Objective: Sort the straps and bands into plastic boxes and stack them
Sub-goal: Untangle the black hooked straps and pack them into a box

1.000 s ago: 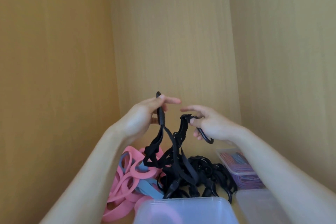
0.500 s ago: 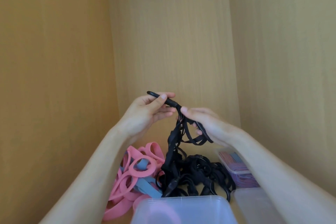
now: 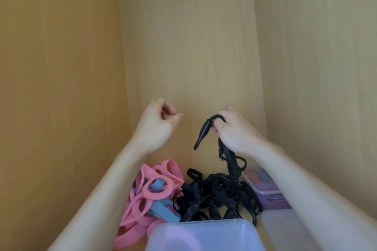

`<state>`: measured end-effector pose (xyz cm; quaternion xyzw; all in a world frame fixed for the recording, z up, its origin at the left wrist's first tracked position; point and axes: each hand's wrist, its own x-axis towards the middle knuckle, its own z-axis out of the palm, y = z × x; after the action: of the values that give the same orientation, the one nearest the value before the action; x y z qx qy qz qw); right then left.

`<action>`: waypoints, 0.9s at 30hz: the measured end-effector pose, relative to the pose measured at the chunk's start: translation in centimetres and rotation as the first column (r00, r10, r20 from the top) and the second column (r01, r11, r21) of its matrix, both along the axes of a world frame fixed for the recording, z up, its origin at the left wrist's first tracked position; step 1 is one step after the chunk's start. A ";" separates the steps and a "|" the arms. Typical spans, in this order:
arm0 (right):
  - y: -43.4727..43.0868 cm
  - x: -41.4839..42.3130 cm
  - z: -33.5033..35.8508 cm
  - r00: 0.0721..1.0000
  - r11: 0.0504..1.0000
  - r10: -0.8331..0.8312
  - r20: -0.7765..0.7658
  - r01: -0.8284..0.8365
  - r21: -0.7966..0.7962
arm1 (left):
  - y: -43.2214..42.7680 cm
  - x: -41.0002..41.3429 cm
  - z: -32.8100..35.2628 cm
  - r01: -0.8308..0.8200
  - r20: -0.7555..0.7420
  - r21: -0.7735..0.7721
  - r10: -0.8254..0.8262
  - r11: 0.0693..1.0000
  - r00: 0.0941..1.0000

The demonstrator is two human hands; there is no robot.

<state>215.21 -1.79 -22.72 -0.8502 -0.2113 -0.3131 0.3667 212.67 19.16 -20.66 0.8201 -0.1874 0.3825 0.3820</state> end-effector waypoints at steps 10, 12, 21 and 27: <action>1.6 -2.4 0.8 0.993 0.973 0.050 0.103 -0.025 -0.231 | -0.7 -0.8 0.4 0.310 -0.198 0.111 -0.285 0.944 0.938; 1.6 -2.3 0.8 0.996 0.971 0.052 0.076 -0.032 -0.236 | -0.4 -0.6 0.3 0.299 -0.190 0.133 -0.272 0.945 0.943; 0.1 -1.4 0.9 0.983 0.982 0.161 -0.085 -0.168 -0.090 | -0.3 1.0 -0.2 0.263 0.006 -0.236 -0.270 0.935 0.963; 1.4 -2.2 1.0 0.917 0.927 0.366 -0.157 -0.373 -0.020 | -0.3 0.9 -0.1 0.275 0.085 -0.348 -0.263 0.896 0.961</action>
<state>213.05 -0.43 -21.76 -0.8251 -0.3475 -0.1678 0.4127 213.61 18.86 -20.78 0.6966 -0.2331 0.3681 0.5700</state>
